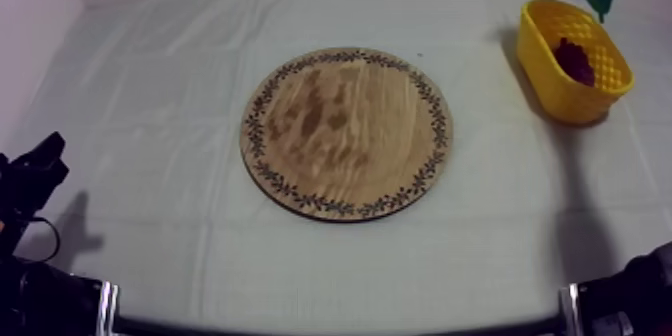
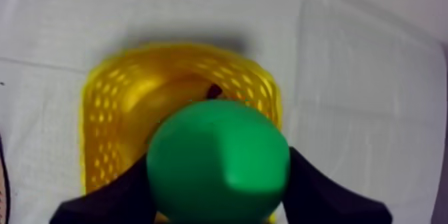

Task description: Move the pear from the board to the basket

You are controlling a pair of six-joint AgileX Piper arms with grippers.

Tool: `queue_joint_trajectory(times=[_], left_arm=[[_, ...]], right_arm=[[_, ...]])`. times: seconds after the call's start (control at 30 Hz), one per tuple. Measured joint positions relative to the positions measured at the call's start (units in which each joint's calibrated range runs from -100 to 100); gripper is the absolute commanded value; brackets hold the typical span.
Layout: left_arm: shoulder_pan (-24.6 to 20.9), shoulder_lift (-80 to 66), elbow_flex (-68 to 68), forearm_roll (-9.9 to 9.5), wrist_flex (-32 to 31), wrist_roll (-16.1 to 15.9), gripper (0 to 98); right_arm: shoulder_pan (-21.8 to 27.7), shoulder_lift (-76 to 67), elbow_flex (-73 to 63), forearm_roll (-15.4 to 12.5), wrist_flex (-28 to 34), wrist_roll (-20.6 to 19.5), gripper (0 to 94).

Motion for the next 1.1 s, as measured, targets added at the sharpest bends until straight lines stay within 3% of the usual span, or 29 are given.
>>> queue_joint_trajectory(times=[0.17, 0.6, 0.83, 1.1], left_arm=[[0.0, 0.0, 0.0, 0.00, 0.0, 0.0, 0.1], [0.0, 0.0, 0.0, 0.00, 0.0, 0.0, 0.1], [0.0, 0.0, 0.0, 0.00, 0.0, 0.0, 0.1], [0.0, 0.0, 0.0, 0.00, 0.0, 0.0, 0.1]], right_arm=[[0.4, 0.7, 6.2, 0.3, -4.5, -1.6, 43.3], [0.2, 0.9, 18.4, -1.1, -17.9, -3.5, 59.7], [1.1, -3.1, 23.9, -0.1, -26.0, -5.0, 58.3], [1.6, -17.2, 33.8, 0.0, -35.8, -4.3, 54.5]])
